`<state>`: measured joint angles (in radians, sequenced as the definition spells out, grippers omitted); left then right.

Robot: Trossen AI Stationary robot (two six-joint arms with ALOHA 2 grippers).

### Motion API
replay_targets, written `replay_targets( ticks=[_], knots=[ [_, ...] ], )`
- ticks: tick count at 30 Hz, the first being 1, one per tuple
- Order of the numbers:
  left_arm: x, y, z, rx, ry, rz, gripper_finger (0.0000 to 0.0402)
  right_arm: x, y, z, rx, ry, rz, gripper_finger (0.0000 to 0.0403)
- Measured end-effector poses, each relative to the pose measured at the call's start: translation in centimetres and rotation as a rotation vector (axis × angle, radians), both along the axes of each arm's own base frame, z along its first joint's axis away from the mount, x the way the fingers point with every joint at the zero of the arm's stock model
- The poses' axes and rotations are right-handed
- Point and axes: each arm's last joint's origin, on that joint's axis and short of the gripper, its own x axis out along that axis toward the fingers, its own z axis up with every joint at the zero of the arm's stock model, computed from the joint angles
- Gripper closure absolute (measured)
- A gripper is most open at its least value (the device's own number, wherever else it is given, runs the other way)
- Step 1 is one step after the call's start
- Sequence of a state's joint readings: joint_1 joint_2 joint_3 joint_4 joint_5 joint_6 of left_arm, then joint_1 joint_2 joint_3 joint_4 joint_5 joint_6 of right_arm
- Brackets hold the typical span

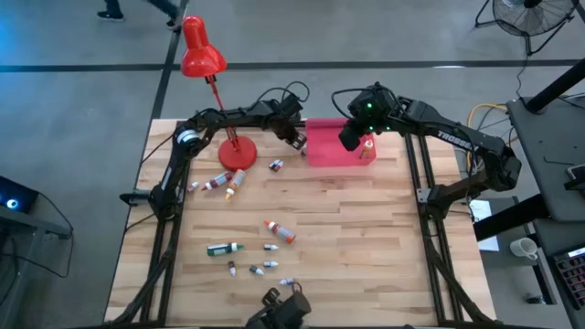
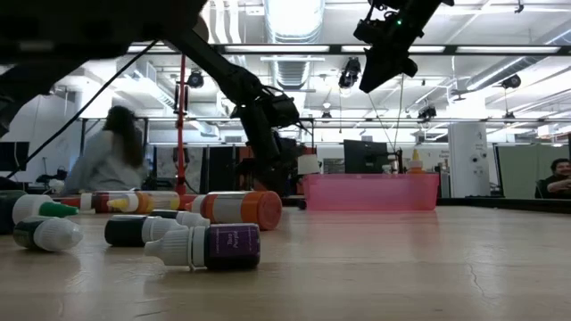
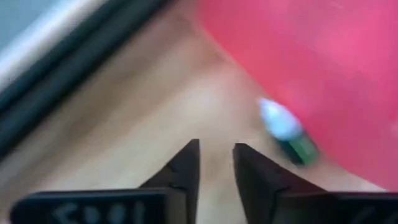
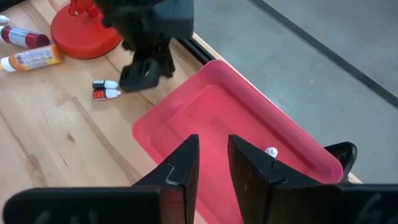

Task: Pick & Place food coloring
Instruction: Put the small green food coloring bottle into the red bin

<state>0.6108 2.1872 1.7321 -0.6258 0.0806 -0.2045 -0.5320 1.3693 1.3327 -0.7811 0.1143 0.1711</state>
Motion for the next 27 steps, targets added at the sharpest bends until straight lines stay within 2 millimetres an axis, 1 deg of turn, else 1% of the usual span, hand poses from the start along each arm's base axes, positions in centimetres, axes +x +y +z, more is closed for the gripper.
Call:
replay_targets(
  ticks=[3, 6, 10, 15, 20, 23, 27],
  knots=[
    [0.7, -1.2, 0.0, -0.002, 0.009, -0.068, 0.0296, -0.1, -0.1, 0.0, -0.007, 0.006, 0.005, 0.0326],
    [1.0, -2.2, -0.2, -0.02, 0.034, -0.088, 0.026, -0.2, -0.3, 0.0, -0.007, 0.007, -0.001, 0.033],
    [1.5, -2.9, -0.2, -0.046, 0.014, -0.041, 0.0234, -0.3, -0.2, -0.1, -0.001, 0.018, -0.002, 0.0328],
    [2.0, -2.8, 0.1, -0.069, -0.061, 0.064, 0.0227, -0.4, -0.2, -0.2, 0.011, 0.037, -0.002, 0.0321],
    [2.2, -2.6, 0.2, -0.062, -0.086, 0.091, 0.0227, -0.4, -0.1, -0.3, 0.017, 0.04, -0.005, 0.0325],
    [2.2, -2.6, -0.1, -0.055, -0.082, 0.095, 0.0227, -0.5, -0.1, -0.3, 0.023, 0.036, -0.012, 0.0331],
    [2.1, -2.7, -1.1, -0.051, -0.098, 0.103, 0.0227, -0.5, -0.1, -0.3, 0.025, 0.034, -0.015, 0.0335]
  ],
)
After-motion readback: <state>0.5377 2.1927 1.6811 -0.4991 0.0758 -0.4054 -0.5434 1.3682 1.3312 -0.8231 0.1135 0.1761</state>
